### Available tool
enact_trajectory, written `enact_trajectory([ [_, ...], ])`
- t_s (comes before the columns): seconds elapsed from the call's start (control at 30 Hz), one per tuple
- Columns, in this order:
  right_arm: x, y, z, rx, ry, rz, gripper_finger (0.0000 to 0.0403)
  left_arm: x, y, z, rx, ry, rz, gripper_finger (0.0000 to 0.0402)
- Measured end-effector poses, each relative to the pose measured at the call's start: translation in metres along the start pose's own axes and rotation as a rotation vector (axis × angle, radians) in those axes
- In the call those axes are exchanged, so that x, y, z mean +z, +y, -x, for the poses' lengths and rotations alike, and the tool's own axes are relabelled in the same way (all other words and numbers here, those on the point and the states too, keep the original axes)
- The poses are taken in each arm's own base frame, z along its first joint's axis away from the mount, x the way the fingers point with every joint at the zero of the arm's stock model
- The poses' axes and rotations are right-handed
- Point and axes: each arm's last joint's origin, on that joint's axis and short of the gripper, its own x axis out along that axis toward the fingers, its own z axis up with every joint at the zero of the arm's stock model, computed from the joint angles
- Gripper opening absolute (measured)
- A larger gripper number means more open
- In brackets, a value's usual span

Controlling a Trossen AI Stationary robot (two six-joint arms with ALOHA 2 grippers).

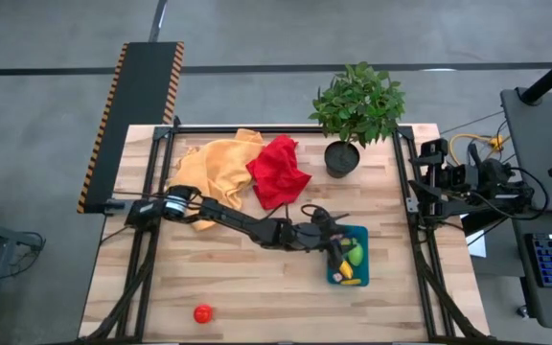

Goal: Pick and placing Produce into tupperware
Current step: Put the corn into the blue bin, then put the tomato into the blue bin

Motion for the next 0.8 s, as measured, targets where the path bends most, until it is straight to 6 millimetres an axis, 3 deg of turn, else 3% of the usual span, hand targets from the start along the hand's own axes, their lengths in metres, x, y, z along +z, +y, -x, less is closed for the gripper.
enact_trajectory([
  [0.27,0.000,0.000,0.000,0.000,0.000,-0.001,0.0224,0.000,0.000,0.000,-0.018,0.009,-0.001,0.0237],
  [0.43,0.000,0.000,0.000,0.001,0.004,-0.002,0.0224,0.014,-0.007,0.008,-0.085,0.025,-0.003,0.0237],
  [0.63,-0.004,0.001,-0.002,0.013,0.026,-0.066,0.0224,0.050,-0.020,0.043,-0.016,0.129,-0.040,0.0237],
  [0.8,-0.015,0.008,-0.016,0.082,0.089,-0.100,0.0224,0.081,-0.039,0.088,0.153,0.100,-0.152,0.0237],
])
